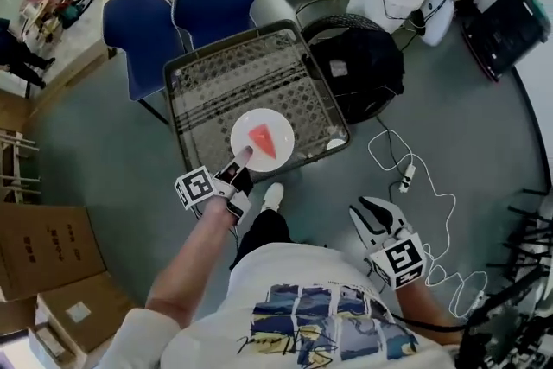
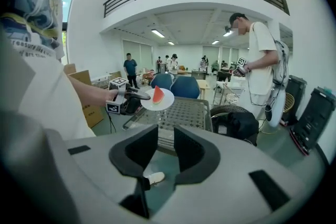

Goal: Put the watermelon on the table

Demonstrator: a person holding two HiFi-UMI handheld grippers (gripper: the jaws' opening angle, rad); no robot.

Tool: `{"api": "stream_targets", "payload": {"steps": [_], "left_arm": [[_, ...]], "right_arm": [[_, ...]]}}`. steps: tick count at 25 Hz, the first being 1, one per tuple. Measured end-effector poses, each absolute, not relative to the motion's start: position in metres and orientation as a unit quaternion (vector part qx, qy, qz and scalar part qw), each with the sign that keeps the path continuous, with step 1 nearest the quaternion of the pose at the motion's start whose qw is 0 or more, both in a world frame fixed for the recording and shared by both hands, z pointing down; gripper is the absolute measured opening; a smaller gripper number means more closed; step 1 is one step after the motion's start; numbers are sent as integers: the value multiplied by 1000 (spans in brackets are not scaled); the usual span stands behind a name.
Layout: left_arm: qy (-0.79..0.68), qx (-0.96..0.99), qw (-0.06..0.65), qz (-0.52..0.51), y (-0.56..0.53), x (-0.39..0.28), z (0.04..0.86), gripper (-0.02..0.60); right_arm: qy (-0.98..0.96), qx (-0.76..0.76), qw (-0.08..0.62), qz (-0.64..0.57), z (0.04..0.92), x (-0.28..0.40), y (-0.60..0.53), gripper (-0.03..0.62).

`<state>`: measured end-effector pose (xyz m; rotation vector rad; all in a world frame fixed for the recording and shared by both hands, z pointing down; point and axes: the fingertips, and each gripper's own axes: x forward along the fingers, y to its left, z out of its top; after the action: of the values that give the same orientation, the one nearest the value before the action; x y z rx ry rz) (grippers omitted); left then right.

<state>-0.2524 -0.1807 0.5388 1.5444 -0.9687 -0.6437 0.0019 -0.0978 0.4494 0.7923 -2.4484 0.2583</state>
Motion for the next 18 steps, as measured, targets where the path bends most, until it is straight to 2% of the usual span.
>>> {"api": "stream_targets", "payload": {"steps": [9, 18], "left_arm": [[-404, 660, 596, -216, -362, -303, 621, 26], [-405, 646, 623, -175, -481, -295, 704, 25]], "right_arm": [[-860, 393, 273, 176, 442, -29, -174, 98], [-806, 459, 296, 226, 457, -14, -202, 98]]}}
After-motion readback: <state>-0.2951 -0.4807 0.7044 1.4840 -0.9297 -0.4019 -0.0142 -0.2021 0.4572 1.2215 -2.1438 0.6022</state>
